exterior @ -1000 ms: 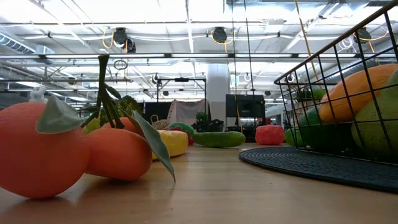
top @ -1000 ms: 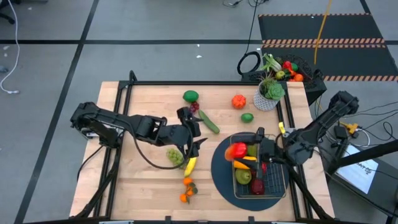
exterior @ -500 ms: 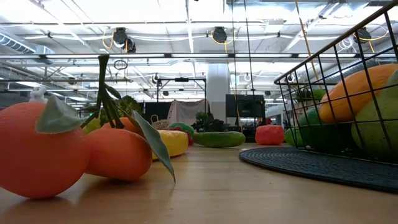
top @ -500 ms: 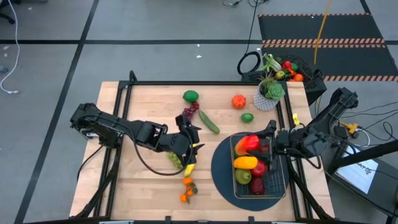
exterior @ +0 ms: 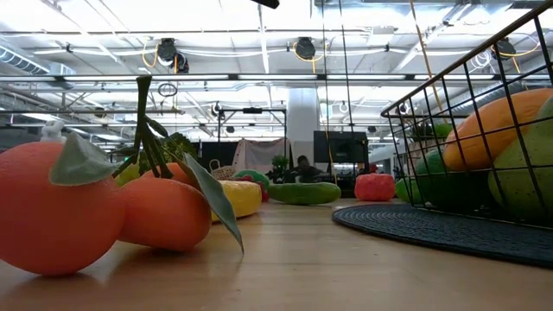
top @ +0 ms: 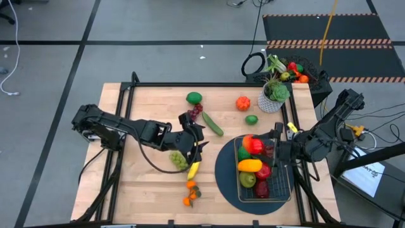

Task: Build produce basket
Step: Put the red mango into the wire basket

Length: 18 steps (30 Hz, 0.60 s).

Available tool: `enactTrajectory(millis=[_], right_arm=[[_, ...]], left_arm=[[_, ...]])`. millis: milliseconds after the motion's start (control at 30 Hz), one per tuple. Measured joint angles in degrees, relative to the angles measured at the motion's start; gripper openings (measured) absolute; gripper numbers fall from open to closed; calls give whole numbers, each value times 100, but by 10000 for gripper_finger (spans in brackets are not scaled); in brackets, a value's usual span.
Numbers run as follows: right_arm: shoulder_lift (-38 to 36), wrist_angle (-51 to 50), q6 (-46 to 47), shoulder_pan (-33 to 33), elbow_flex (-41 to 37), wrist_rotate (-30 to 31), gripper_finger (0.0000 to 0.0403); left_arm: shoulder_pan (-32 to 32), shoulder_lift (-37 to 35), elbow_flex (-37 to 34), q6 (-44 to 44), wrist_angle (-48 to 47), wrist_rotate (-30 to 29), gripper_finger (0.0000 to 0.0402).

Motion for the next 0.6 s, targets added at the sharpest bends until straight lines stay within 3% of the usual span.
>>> enactTrajectory(millis=[367,600], right_arm=[[0,2,-676,0,0,0,274],[0,202,619,0,0,20,274]], left_arm=[[-78,0,-1,-97,10,0,263],[-168,92,-11,-24,243,7,261]])
